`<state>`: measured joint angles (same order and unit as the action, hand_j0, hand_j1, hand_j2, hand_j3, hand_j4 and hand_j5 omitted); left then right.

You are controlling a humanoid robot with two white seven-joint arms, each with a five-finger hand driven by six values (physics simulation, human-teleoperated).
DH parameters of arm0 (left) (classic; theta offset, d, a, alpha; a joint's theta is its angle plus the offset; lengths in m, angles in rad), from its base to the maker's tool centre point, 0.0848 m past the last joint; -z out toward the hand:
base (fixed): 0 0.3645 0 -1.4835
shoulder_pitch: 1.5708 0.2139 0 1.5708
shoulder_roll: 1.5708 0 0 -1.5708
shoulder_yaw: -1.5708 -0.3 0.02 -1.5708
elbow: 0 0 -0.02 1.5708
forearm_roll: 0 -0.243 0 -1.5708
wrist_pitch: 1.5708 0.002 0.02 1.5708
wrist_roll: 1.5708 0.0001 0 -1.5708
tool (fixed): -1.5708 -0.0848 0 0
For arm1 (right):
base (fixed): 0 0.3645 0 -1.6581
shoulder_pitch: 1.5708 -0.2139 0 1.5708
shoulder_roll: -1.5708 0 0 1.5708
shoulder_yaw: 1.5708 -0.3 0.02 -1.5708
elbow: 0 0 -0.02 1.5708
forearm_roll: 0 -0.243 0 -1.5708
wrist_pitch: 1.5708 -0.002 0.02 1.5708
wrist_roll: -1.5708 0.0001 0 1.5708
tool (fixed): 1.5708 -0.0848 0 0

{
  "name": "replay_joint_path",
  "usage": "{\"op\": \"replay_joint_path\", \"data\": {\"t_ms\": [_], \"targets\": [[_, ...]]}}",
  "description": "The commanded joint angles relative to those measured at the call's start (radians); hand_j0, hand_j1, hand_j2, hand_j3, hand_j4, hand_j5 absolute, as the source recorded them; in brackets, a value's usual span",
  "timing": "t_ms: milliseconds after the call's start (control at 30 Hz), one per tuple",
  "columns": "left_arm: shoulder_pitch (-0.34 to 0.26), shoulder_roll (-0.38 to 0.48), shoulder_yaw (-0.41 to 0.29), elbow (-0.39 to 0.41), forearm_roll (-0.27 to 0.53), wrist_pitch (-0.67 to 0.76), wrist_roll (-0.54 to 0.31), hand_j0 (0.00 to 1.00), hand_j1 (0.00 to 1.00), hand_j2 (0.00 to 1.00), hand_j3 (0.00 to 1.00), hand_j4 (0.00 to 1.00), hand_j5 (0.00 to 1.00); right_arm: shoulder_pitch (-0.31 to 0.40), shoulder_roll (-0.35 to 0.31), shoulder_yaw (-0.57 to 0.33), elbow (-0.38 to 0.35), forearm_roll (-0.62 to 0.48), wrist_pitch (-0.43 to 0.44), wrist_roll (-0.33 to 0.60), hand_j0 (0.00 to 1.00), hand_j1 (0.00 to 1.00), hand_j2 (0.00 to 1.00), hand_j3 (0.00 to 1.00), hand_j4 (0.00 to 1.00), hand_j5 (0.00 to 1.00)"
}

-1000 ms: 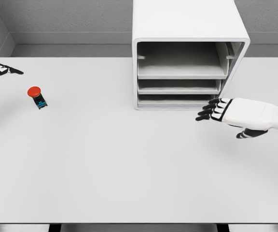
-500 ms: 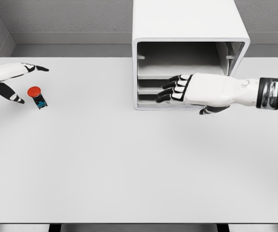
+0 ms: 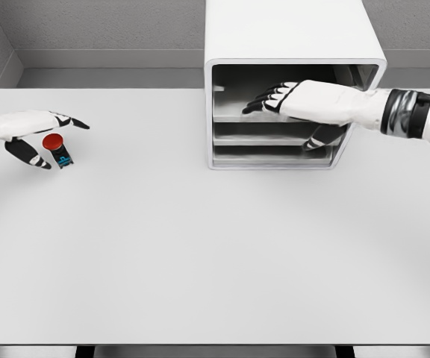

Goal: Slide open multi-storey tabletop storage cabinets and put open load switch and slide close multi-storey tabletop storage cabinets

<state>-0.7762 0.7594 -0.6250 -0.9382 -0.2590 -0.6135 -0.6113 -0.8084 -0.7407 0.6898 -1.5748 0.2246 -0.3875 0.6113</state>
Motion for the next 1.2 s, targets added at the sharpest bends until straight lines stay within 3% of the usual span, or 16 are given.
{"op": "replay_joint_path", "data": {"t_ms": [0,233,467,633,767,900,1167], "targets": [[0.000,0.001,-0.001,-0.001,0.006,0.003,0.000,0.88,0.88,0.88,0.88,0.88,0.88,-0.002,0.012,0.002,0.035,-0.019,0.005,0.000,1.00,1.00,1.00,1.00,1.00,1.00],[0.000,0.001,-0.001,0.001,-0.013,0.003,0.000,0.77,0.77,0.77,0.77,0.77,0.77,-0.011,0.043,0.053,0.090,-0.017,0.005,0.000,1.00,1.00,1.00,1.00,1.00,1.00],[0.003,0.003,0.001,0.006,-0.019,0.003,0.000,0.77,0.77,0.77,0.77,0.77,0.77,-0.049,0.081,0.065,0.170,-0.010,0.056,0.000,1.00,1.00,1.00,1.00,1.00,1.00],[0.003,0.003,0.001,0.009,-0.019,0.003,0.000,0.77,0.77,0.77,0.77,0.77,0.77,-0.038,0.070,0.088,0.162,-0.005,0.039,0.000,1.00,1.00,1.00,1.00,1.00,1.00],[0.003,0.011,0.001,0.009,-0.019,0.003,0.000,0.76,0.76,0.76,0.76,0.76,0.76,-0.035,0.069,0.088,0.136,-0.004,-0.056,0.000,1.00,1.00,1.00,1.00,1.00,1.00],[0.003,0.011,0.002,0.007,-0.036,0.003,0.000,0.60,0.60,0.60,0.60,0.60,0.60,-0.026,0.047,0.083,0.095,-0.007,-0.105,0.000,1.00,1.00,1.00,1.00,1.00,1.00],[0.005,0.005,-0.001,0.003,-0.036,0.003,0.000,0.50,0.50,0.50,0.50,0.50,0.50,-0.015,0.032,0.079,0.047,-0.011,-0.125,0.000,1.00,1.00,1.00,1.00,1.00,1.00]]}}
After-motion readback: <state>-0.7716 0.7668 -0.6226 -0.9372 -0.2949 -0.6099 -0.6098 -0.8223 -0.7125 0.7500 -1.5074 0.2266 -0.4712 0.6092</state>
